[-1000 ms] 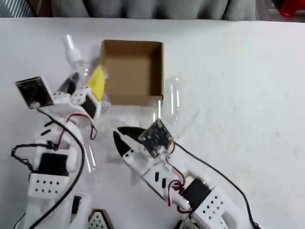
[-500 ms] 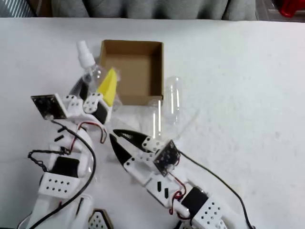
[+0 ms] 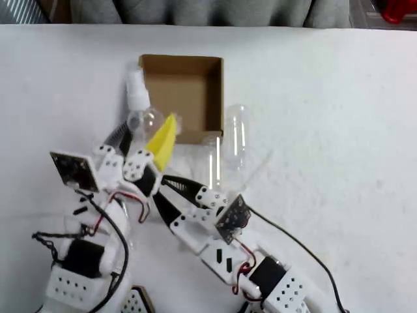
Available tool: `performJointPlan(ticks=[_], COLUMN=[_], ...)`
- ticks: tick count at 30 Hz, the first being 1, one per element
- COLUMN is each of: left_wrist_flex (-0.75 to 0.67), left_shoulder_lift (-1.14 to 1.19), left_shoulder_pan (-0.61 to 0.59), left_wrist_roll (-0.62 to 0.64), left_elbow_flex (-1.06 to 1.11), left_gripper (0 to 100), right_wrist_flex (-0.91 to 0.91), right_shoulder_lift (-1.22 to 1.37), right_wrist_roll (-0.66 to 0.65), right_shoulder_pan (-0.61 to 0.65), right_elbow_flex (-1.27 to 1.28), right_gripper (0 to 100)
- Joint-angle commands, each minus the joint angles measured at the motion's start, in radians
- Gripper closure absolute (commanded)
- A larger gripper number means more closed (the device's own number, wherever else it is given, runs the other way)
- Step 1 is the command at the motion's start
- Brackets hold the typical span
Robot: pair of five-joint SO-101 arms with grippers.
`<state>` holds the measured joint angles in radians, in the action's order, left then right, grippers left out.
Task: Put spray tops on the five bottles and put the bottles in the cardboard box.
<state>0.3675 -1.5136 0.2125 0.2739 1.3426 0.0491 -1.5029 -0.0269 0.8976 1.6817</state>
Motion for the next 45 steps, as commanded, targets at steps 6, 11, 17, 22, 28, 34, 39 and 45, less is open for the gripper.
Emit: performJointPlan(ticks=[6,11,17,22,28,34,39,45], left_wrist_flex=[0.107,0.166,0.241,0.242,0.264,0.256,0.212,0.044], left_shoulder_lift=[-0.179,-0.263,-0.317,-0.315,-0.315,-0.314,-0.311,-0.122], left_shoulder_pan=[0.016,0.042,0.094,0.091,0.091,0.09,-0.013,-0.053], left_wrist_roll=[-0.02,-0.018,-0.026,-0.026,-0.026,-0.028,-0.025,-0.028], left_elbow_flex=[-0.011,-0.017,-0.017,-0.011,-0.012,-0.011,-0.009,-0.017], left_gripper=[98,98,98,98,98,98,98,98], right_wrist_flex=[0.016,0.016,0.016,0.019,0.022,0.016,0.015,-0.016], right_shoulder_lift=[-0.01,-0.004,-0.007,-0.01,-0.01,-0.01,-0.01,-0.01], right_wrist_roll=[-0.008,-0.008,-0.008,-0.008,-0.008,-0.008,-0.008,-0.008], right_shoulder_pan=[0.002,0.002,0.001,-0.041,-0.082,-0.081,-0.079,-0.082], right_elbow_flex=[0.009,0.009,0.009,0.008,0.003,0.006,0.008,0.009], right_gripper=[98.2,98.2,98.2,98.2,98.2,98.2,98.2,98.2])
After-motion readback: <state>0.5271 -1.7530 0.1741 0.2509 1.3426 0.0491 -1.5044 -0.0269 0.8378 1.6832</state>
